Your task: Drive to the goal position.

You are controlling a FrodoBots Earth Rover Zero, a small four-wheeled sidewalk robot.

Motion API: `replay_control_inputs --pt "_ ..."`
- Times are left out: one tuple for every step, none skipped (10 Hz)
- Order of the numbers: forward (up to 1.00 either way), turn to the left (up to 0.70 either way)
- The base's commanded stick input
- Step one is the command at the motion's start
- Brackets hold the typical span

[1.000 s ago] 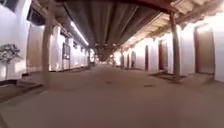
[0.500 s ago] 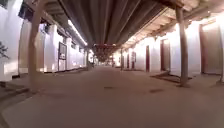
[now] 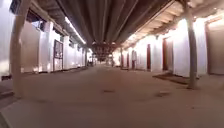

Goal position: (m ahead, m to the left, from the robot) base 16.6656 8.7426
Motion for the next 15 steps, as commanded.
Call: replay_control_inputs --pt "0.85 0.0" --pt "0.85 0.0" --pt "0.85 0.0" --pt "0.85 0.0" --pt "0.85 0.0" --pt "0.85 0.0" --pt "0.85 0.0" --pt "0.85 0.0" --pt "0.85 0.0" --pt "0.85 0.0" --pt "0.85 0.0" --pt "0.85 0.0" --pt "0.85 0.0" --pt "0.85 0.0" --pt "0.85 0.0"
